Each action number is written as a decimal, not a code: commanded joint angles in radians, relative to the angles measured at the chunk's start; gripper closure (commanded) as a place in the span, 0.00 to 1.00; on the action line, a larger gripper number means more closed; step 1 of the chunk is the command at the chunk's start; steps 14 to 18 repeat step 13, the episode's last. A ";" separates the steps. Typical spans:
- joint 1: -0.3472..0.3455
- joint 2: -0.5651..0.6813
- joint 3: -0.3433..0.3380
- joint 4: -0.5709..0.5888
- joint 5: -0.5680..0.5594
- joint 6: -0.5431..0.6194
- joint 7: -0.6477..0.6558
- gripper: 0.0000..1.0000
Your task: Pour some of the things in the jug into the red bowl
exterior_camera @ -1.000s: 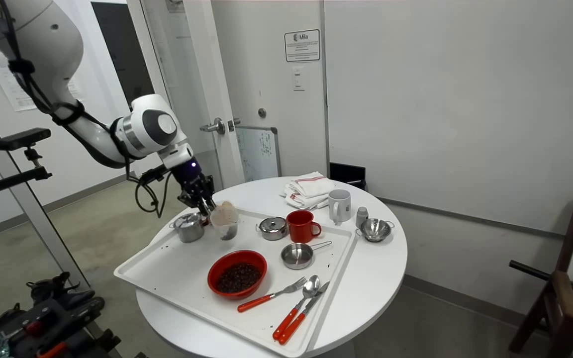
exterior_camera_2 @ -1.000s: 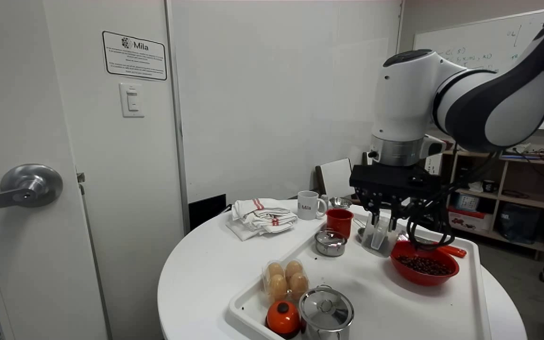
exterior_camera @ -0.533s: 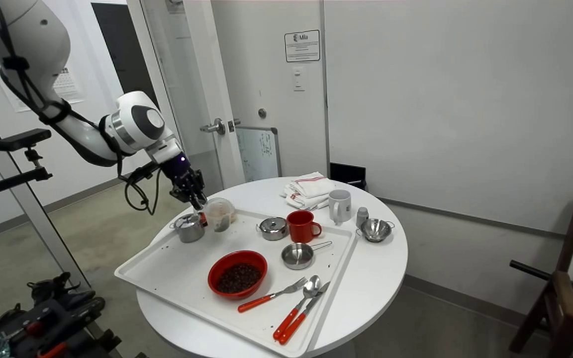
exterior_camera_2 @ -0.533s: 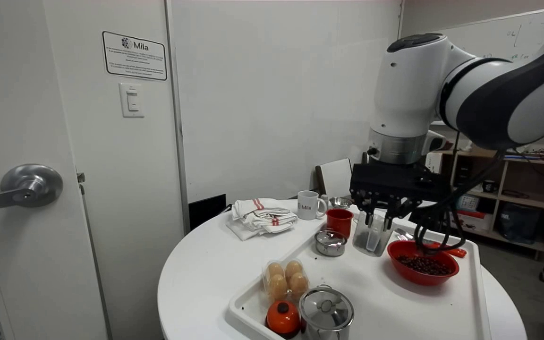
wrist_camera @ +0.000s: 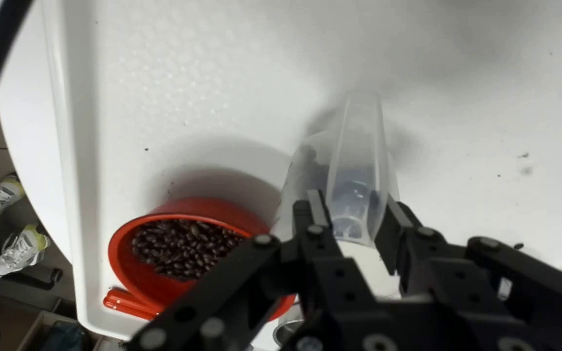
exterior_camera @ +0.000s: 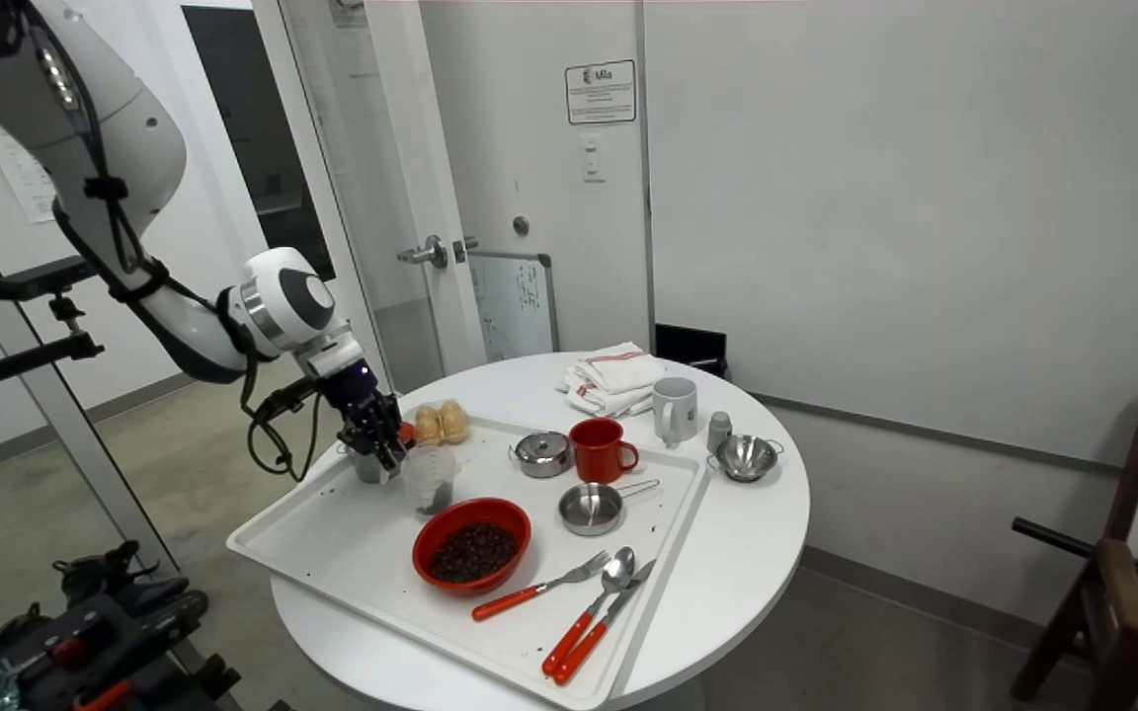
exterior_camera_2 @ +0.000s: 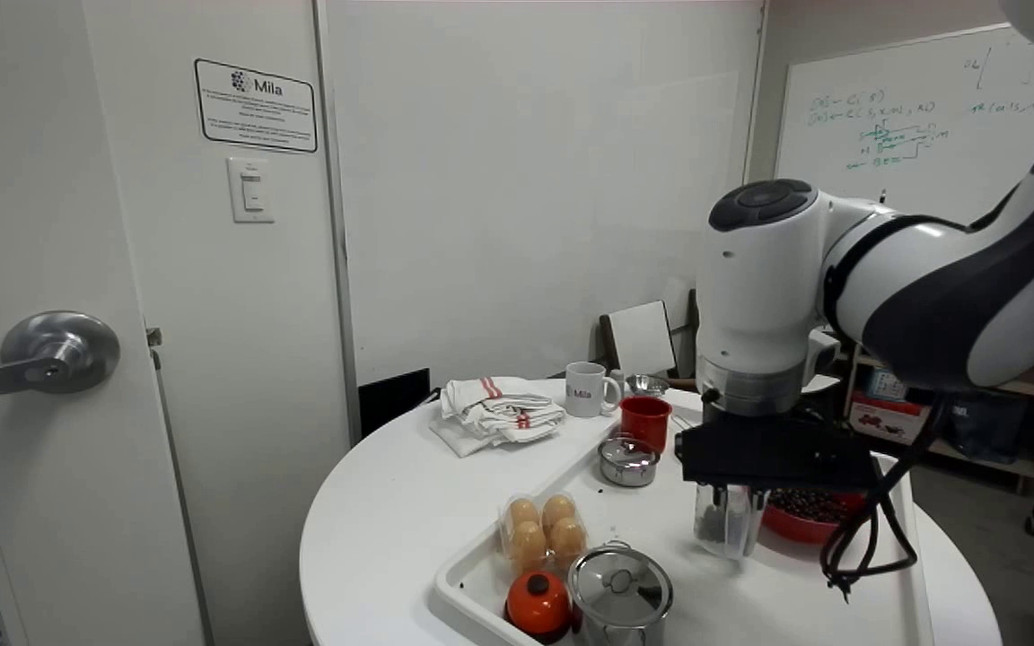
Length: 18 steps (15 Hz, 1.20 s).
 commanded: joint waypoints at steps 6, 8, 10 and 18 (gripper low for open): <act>0.026 0.061 0.009 0.041 0.008 -0.053 -0.002 0.52; 0.026 0.061 0.011 0.043 0.008 -0.060 -0.002 0.40; 0.026 0.061 0.011 0.044 0.008 -0.061 -0.002 0.40; 0.026 0.061 0.011 0.044 0.008 -0.061 -0.002 0.40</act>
